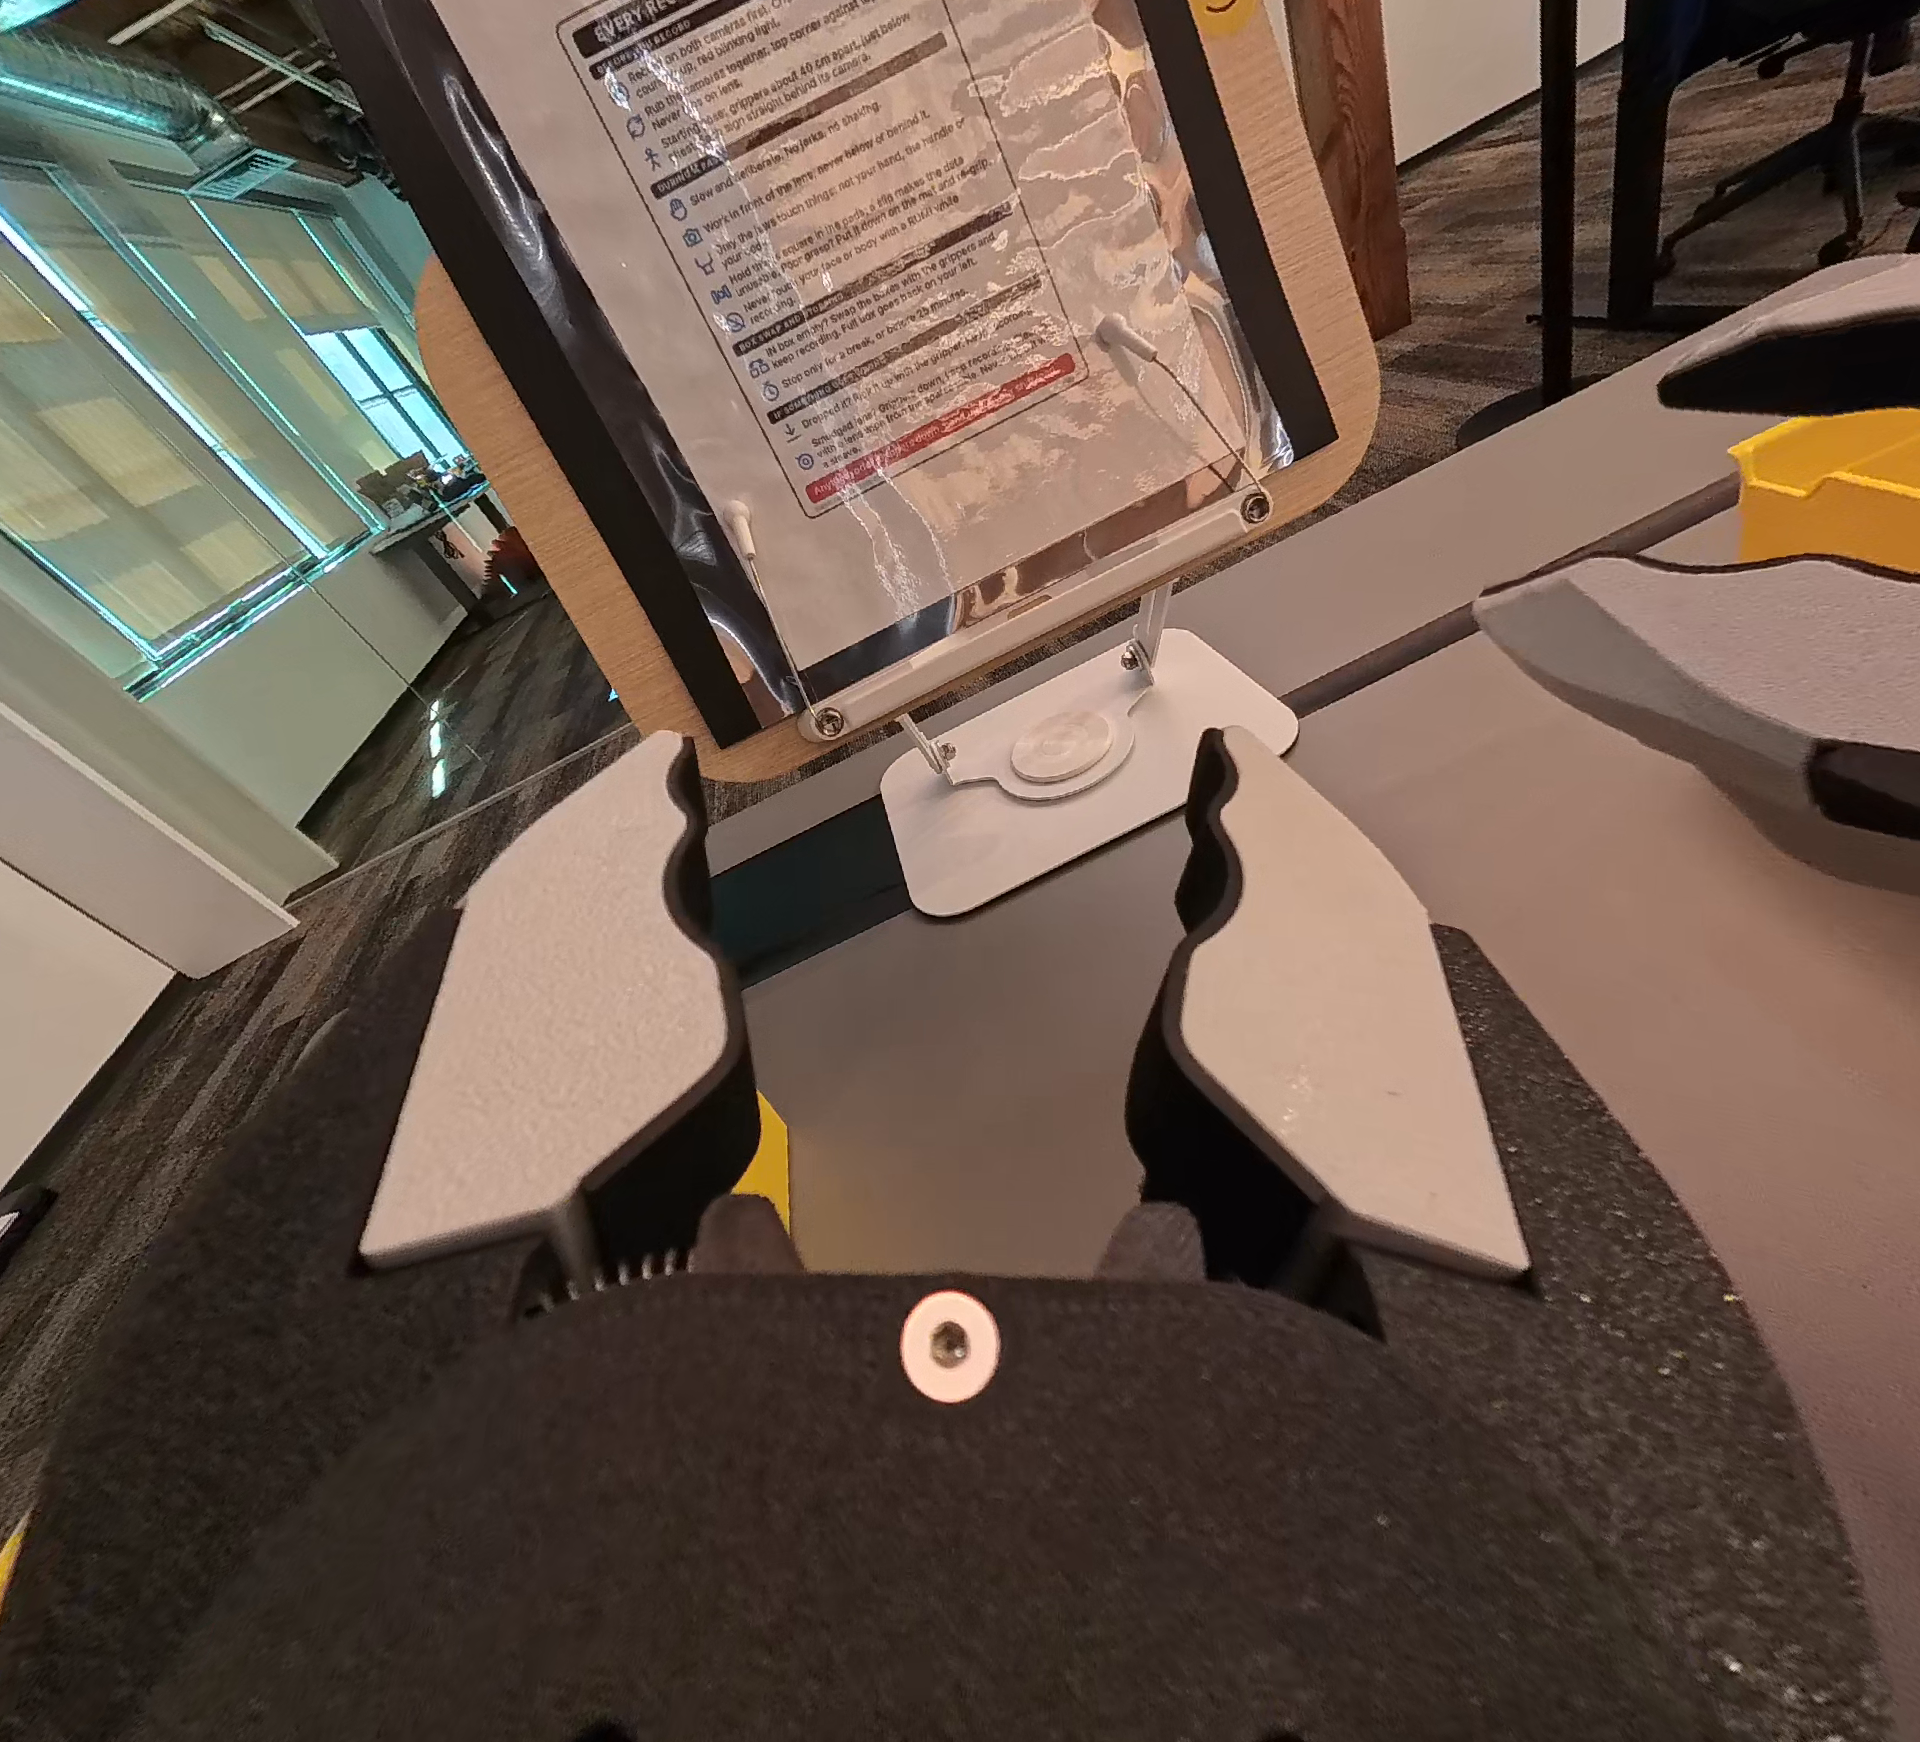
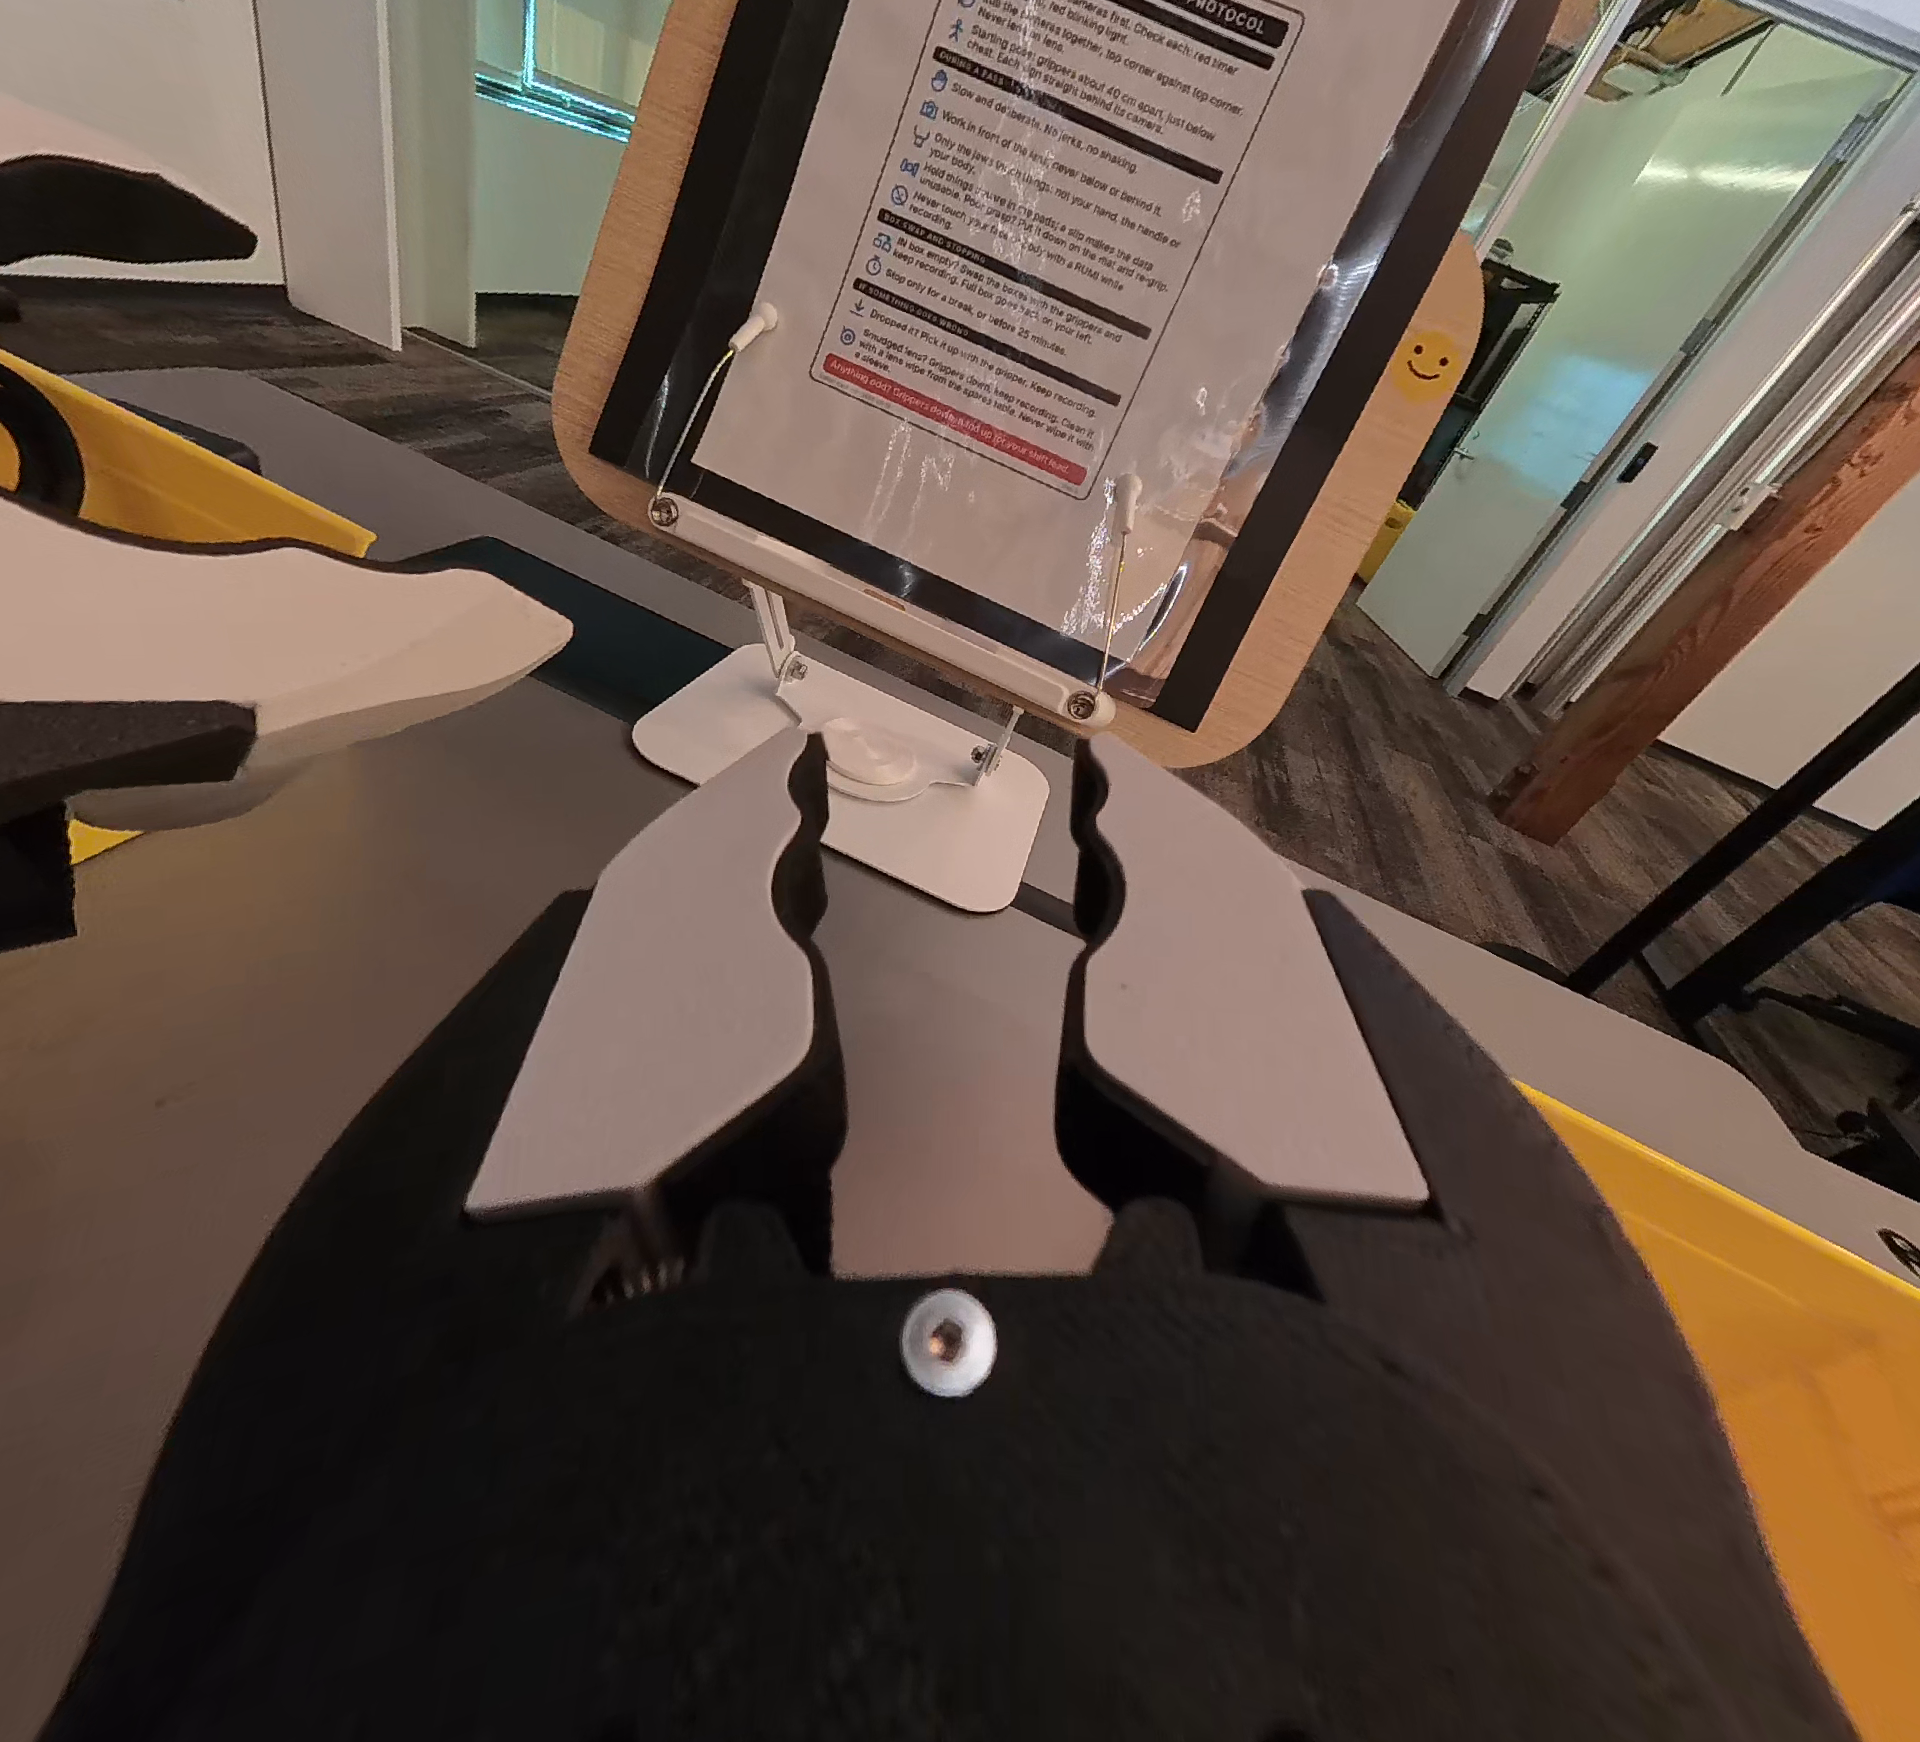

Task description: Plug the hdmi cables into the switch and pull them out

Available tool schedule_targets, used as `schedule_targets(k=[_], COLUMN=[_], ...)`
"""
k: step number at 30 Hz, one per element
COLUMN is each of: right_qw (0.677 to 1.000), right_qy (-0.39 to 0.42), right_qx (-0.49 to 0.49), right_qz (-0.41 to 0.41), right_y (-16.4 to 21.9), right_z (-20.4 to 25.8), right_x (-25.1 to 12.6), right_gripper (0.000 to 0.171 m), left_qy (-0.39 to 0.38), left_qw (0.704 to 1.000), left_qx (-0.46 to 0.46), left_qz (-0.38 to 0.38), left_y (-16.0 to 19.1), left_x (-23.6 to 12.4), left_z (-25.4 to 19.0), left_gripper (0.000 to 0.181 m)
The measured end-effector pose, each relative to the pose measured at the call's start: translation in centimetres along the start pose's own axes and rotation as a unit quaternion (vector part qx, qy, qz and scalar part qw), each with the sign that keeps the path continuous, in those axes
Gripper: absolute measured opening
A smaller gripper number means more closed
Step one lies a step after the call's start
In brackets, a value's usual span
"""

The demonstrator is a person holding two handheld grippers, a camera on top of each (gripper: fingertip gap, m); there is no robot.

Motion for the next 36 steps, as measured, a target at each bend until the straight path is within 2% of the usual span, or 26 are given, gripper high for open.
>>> schedule_targets(k=[8,18,22,30,33,36], right_qw=[1.000,1.000,1.000,0.999,0.999,1.000], right_qy=[0.008,0.008,-0.018,-0.034,-0.023,-0.020], right_qx=[-0.002,0.008,0.005,-0.013,-0.020,-0.019], right_qz=[0.007,0.017,0.016,0.014,0.011,0.001], right_y=[0.13,0.56,0.64,0.84,0.83,0.55], right_z=[-0.26,-0.59,-0.16,0.26,0.04,-0.12], right_x=[0.04,0.22,0.15,0.18,0.18,0.03], right_gripper=[0.045,0.060,0.068,0.071,0.079,0.080], left_qy=[0.002,0.004,0.005,0.006,0.006,0.006], left_qw=[1.000,1.000,1.000,1.000,1.000,1.000], left_qx=[0.001,-0.001,-0.001,-0.002,-0.002,-0.003], left_qz=[0.002,0.007,0.008,0.008,0.006,0.006], left_y=[0.10,0.35,0.40,0.39,0.35,0.33], left_x=[0.03,0.17,0.17,0.16,0.13,0.12], left_z=[-0.15,-0.14,-0.25,-0.24,-0.22,-0.17], left_gripper=[0.088,0.088,0.088,0.088,0.088,0.088])
Point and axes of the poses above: each gripper's, where its closed fingertips meet, x out along the fingers, y out of its underside, z = x × y across the jaws, the point moved 4 cm from there along -x, back along the fingers, and after that the axes turned 1 degree about -z, right-handed, at the moved point
